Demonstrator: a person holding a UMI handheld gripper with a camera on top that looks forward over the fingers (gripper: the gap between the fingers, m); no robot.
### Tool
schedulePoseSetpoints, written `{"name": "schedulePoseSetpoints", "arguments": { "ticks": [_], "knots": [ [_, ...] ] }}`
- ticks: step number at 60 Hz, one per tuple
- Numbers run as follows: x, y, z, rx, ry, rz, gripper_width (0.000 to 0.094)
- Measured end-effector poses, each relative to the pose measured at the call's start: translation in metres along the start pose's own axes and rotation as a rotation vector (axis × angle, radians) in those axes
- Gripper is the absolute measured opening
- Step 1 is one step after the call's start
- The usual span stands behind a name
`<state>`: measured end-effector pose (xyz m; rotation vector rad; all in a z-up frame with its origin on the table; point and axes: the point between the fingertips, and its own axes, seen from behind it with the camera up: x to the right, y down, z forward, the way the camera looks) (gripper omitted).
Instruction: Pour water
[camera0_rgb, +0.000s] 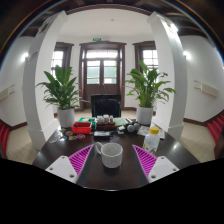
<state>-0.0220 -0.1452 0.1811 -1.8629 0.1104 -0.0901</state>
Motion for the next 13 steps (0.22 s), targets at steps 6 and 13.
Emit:
{"name": "schedulePoseSetpoints", "arguments": {
  "ticks": [6,13],
  "knots": [
    [-0.009,-0.005,-0.004,0.015,-0.013,-0.01,0.0749],
    [-0.017,-0.005,-0.005,0.023,-0.031,-0.011,0.0747]
  ]
}}
